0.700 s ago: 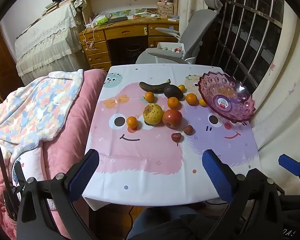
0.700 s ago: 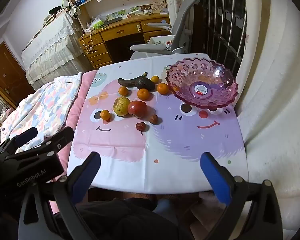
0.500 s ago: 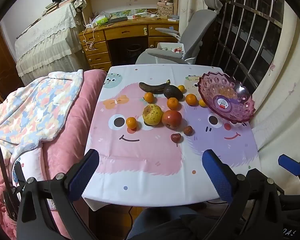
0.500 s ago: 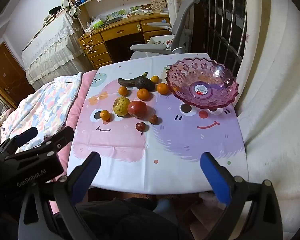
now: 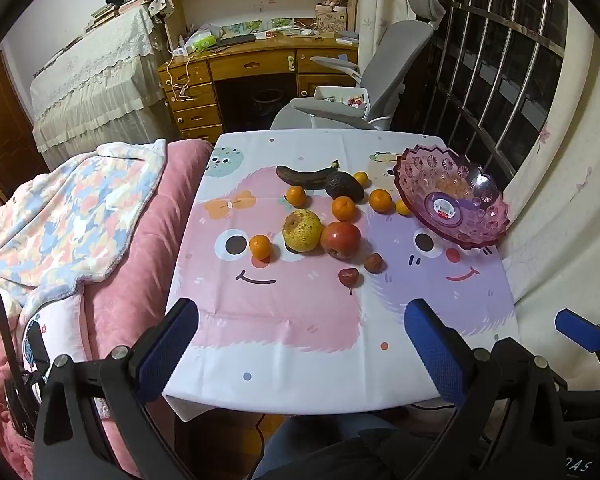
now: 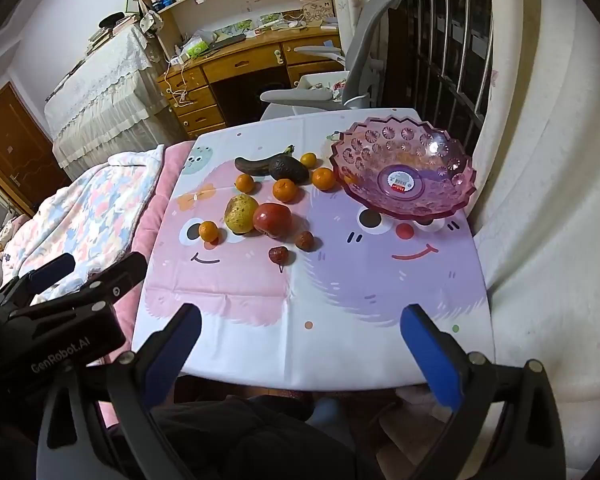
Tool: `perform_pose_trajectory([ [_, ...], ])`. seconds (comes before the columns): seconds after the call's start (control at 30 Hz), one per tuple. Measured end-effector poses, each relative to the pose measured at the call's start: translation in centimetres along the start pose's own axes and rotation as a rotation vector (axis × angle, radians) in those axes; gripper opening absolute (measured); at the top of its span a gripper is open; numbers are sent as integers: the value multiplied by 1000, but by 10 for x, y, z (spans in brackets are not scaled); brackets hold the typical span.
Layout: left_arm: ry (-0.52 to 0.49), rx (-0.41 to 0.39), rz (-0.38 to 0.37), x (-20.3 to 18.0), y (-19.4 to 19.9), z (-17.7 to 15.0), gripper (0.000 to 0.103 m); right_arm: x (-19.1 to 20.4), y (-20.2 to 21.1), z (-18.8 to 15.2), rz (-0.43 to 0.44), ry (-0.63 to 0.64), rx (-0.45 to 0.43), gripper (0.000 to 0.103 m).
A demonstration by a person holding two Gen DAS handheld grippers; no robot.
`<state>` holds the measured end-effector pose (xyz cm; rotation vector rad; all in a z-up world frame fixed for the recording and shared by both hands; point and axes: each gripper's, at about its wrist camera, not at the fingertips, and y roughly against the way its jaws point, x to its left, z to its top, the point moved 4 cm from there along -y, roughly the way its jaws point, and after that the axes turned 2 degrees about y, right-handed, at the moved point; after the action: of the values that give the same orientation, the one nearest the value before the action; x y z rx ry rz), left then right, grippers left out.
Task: Organize fruits
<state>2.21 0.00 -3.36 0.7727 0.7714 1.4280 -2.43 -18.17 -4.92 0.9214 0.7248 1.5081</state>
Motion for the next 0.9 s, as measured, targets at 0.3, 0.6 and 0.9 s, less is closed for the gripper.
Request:
perform_pose_trajectory([
  [0.3,10,5,-1,-2,0,1,102,-4,0,1,0,9,1,100],
  [0.6,19,5,1,-1,1,-4,102,-8,-3,3,6,26,5,100],
  [0.9,26,3,6,-5,4,-3,102,-16,-2,5,6,31,6,100],
])
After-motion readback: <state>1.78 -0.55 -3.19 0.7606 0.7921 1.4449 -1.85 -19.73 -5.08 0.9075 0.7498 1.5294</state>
